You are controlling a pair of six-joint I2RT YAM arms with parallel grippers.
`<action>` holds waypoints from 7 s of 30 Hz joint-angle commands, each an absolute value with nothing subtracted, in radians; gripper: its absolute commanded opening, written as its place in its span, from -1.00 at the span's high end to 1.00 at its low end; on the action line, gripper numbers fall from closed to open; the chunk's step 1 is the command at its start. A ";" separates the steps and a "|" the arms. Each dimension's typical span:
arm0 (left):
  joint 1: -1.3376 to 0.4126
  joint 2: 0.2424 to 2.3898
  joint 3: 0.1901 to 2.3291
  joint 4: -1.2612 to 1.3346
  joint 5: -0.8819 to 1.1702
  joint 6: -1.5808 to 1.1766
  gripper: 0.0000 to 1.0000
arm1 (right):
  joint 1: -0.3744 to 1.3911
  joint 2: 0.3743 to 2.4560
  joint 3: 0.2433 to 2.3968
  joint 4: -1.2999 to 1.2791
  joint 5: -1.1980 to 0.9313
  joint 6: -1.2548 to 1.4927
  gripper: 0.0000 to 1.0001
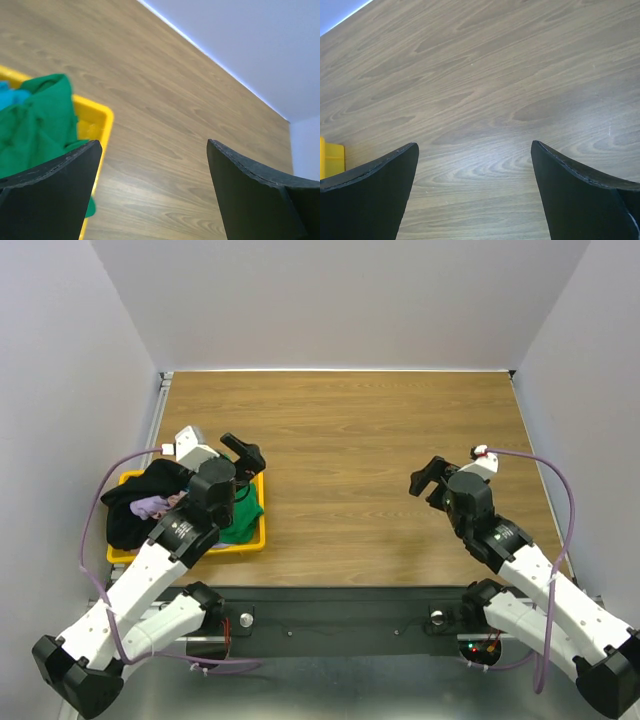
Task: Fold and stack the t-shirts
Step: Grab the tshirt from the pile, then move the tshirt to the center of the board, then flatten the tshirt out
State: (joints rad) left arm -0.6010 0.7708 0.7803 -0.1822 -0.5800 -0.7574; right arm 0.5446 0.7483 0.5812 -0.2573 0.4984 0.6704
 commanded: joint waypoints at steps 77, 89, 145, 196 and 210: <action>-1.040 1.614 2.361 0.144 -0.322 0.017 1.00 | 0.548 0.559 0.742 -0.402 0.864 0.690 -1.00; -0.668 1.572 1.721 0.097 -0.445 -0.406 0.68 | 0.548 0.639 0.796 -0.554 0.750 0.689 -1.00; -0.609 2.499 2.249 -0.267 -0.186 0.118 -0.61 | 0.334 1.293 0.709 -0.273 0.291 0.765 -0.82; -0.606 1.717 1.301 0.236 -0.457 -0.296 1.00 | 0.330 1.621 0.784 -0.184 0.364 0.781 0.18; -0.606 1.577 1.259 0.235 -0.479 -0.314 1.00 | 0.331 1.404 0.811 -0.172 0.357 0.675 0.99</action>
